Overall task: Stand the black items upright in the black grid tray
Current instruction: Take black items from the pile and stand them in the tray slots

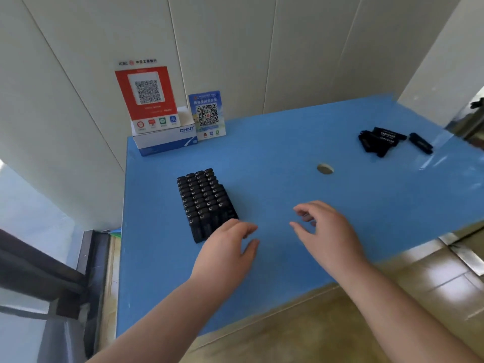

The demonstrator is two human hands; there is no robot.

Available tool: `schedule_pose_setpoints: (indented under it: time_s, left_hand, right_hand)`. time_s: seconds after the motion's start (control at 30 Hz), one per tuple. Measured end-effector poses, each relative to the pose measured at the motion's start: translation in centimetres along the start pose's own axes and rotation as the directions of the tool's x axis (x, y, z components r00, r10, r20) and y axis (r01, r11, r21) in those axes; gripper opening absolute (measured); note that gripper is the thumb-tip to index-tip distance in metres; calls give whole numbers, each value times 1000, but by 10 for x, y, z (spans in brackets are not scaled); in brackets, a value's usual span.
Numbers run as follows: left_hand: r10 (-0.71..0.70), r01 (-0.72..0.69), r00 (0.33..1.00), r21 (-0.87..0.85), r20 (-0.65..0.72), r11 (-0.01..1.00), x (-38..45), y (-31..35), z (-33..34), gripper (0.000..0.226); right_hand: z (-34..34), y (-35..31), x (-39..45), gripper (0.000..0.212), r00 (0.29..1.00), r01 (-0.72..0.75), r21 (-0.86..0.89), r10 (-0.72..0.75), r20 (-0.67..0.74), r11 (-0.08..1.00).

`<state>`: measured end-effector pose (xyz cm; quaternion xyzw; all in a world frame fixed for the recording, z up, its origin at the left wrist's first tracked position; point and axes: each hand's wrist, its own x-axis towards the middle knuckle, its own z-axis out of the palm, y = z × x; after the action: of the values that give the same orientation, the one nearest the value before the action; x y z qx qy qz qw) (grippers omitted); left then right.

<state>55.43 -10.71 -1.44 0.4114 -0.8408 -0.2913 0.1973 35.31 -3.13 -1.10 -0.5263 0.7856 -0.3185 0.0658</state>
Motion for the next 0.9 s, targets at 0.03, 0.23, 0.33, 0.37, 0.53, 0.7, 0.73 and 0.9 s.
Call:
schedule_pose_setpoints:
  time_s: [0.03, 0.23, 0.33, 0.37, 0.53, 0.7, 0.73, 0.9]
  left_hand:
    - [39, -41, 999, 66, 26, 997, 6, 8, 3, 30]
    - [179, -204, 977, 271, 116, 941, 43, 67, 30, 47]
    - [228, -262, 963, 304, 143, 916, 54, 99, 50, 49]
    - [236, -273, 960, 311, 153, 910, 56, 110, 57, 49]
    - [276, -326, 942, 335, 189, 884, 66, 166, 99, 53]
    - [251, -305, 950, 367, 187, 879, 76, 217, 140, 56]
    - [245, -297, 952, 369, 183, 880, 78, 227, 148, 56]
    - [230, -270, 961, 357, 152, 894, 92, 269, 182, 56]
  right_hand:
    - [-11, 7, -1, 24, 1000, -15, -38, 15, -10, 999]
    - [-76, 53, -22, 36, 988, -137, -199, 119, -99, 970]
    - [-104, 81, -34, 39, 976, -200, -240, 173, -131, 950]
    - [-113, 90, -38, 40, 972, -221, -260, 191, -134, 940]
    - [-162, 136, -52, 42, 960, -272, -325, 235, -151, 906]
    - [-212, 190, -55, 47, 959, -284, -339, 259, -118, 897]
    - [-221, 199, -53, 48, 961, -277, -344, 256, -104, 897]
    - [-258, 238, -42, 51, 965, -262, -369, 245, -93, 892]
